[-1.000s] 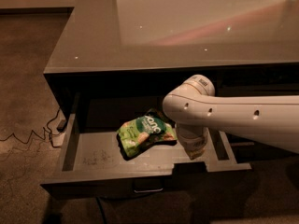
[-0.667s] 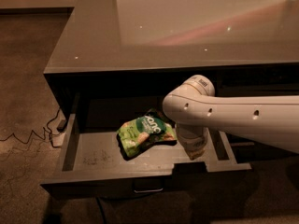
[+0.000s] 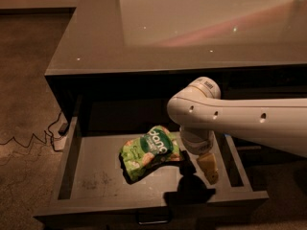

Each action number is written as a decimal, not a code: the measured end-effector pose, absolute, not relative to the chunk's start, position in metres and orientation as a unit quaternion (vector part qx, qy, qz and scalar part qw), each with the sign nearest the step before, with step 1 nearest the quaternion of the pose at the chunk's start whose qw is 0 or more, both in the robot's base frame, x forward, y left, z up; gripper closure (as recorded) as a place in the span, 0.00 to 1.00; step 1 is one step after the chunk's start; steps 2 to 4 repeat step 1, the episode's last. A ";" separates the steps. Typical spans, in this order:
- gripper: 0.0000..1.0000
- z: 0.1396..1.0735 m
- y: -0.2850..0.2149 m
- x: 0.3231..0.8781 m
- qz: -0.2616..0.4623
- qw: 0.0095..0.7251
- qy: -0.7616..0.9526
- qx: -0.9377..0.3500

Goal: Open top drawer

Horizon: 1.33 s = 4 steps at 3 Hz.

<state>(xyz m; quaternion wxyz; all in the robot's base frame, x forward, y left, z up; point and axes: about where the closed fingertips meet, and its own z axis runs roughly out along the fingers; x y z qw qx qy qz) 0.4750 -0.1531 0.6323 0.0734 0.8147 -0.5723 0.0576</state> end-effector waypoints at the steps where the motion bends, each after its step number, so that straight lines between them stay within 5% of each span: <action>1: 0.00 0.632 -0.153 0.475 0.058 0.073 -0.572 0.815; 4: 0.00 0.632 -0.153 0.475 0.058 0.073 -0.572 0.815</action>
Offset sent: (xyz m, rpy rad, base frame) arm 0.0000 0.0000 0.0000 0.0000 0.0000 0.0000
